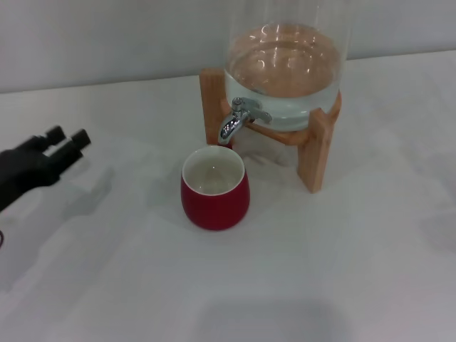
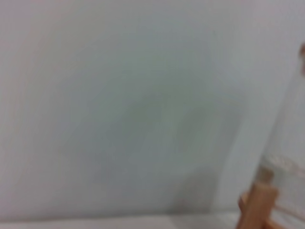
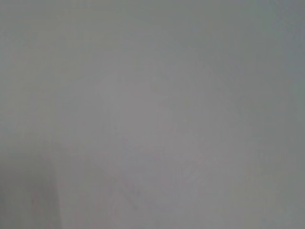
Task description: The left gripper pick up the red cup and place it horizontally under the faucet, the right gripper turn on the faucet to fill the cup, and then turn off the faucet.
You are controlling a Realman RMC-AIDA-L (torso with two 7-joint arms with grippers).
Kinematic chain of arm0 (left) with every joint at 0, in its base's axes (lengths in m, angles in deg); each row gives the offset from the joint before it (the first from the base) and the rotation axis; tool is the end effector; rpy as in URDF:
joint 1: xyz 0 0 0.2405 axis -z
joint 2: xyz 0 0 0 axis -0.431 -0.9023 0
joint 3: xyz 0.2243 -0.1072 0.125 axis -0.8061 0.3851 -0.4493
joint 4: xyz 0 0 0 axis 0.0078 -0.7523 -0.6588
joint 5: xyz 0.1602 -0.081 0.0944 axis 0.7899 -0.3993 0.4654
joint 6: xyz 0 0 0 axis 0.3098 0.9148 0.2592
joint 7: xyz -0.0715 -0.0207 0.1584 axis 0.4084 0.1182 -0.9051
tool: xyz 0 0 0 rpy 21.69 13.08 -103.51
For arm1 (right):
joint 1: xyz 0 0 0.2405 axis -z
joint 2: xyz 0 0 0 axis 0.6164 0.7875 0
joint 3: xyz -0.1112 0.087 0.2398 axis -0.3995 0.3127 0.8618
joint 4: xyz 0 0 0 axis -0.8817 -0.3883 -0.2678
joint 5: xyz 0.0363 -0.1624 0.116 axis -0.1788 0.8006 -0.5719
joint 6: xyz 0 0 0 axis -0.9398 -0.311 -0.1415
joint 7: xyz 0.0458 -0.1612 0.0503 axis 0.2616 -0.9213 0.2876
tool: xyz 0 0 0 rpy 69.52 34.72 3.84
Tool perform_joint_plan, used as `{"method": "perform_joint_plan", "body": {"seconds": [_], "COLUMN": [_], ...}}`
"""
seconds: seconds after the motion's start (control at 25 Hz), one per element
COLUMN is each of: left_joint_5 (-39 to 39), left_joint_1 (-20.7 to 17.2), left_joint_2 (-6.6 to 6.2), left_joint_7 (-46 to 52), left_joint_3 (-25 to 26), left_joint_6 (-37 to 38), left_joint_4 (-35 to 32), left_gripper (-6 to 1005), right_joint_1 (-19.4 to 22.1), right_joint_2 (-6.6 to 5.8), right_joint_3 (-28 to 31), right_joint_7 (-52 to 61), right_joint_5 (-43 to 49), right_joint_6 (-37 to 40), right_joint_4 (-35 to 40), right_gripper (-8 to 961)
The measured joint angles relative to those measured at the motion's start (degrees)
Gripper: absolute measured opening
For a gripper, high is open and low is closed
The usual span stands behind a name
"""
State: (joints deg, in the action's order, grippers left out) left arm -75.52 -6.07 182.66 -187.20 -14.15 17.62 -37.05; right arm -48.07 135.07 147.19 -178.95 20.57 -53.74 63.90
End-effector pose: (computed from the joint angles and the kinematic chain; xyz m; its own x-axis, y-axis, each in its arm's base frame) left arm -0.2944 0.3655 -0.0281 0.5344 0.3423 0.7728 0.7694 -0.5756 -0.2771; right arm 0.4259 0.3044 0.1337 0.6105 0.0262 -0.7916 -0.7820 -0.1387 -0.6077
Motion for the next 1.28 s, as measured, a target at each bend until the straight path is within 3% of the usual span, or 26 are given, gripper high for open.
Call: {"method": "perform_joint_plan", "body": {"seconds": [0.2, 0.4, 0.6, 0.76, 0.92, 1.08, 1.16, 1.28], "left_joint_5": [-3.20, -5.35, -6.01, -6.92, -8.27, -8.62, -8.86, -8.94], "left_joint_1": [-2.20, -2.65, -2.81, -3.03, -3.03, -2.96, -2.97, -3.31], "left_joint_2": [-0.09, -0.10, -0.10, -0.10, -0.16, -0.18, -0.19, -0.18], "left_joint_7": [-0.63, -0.65, -0.32, -0.30, -0.20, -0.01, 0.12, 0.47], "left_joint_3": [0.05, 1.45, 6.26, 8.08, 8.30, 8.64, 8.71, 8.83], "left_joint_6": [-0.67, -0.34, -1.04, -1.62, -1.66, -1.92, -2.13, -2.20], "left_joint_4": [-2.48, -2.60, -1.47, -1.32, -1.44, -1.62, -1.63, -1.68], "left_gripper": [513, 737, 881, 881, 881, 881, 881, 881], "right_joint_1": [0.36, 0.54, 1.92, 4.04, 5.93, 6.98, 7.32, 8.29], "right_joint_2": [-1.21, -2.08, -3.58, -4.51, -4.51, -1.73, 0.58, 5.89], "right_joint_3": [0.00, 0.01, 0.08, 0.37, 1.56, 6.71, 9.61, 14.55], "right_joint_7": [3.26, 6.00, 12.03, 19.26, 29.31, 38.64, 42.33, 47.82], "right_joint_5": [2.06, 5.29, 11.38, 18.74, 28.78, 40.99, 46.78, 56.67], "right_joint_6": [0.17, 0.19, -2.30, -6.51, -8.89, -10.89, -11.00, -9.77], "right_joint_4": [0.46, 0.11, -2.05, -8.29, -18.90, -30.97, -37.13, -48.00], "right_gripper": [722, 722, 722, 721, 721, 721, 721, 721]}}
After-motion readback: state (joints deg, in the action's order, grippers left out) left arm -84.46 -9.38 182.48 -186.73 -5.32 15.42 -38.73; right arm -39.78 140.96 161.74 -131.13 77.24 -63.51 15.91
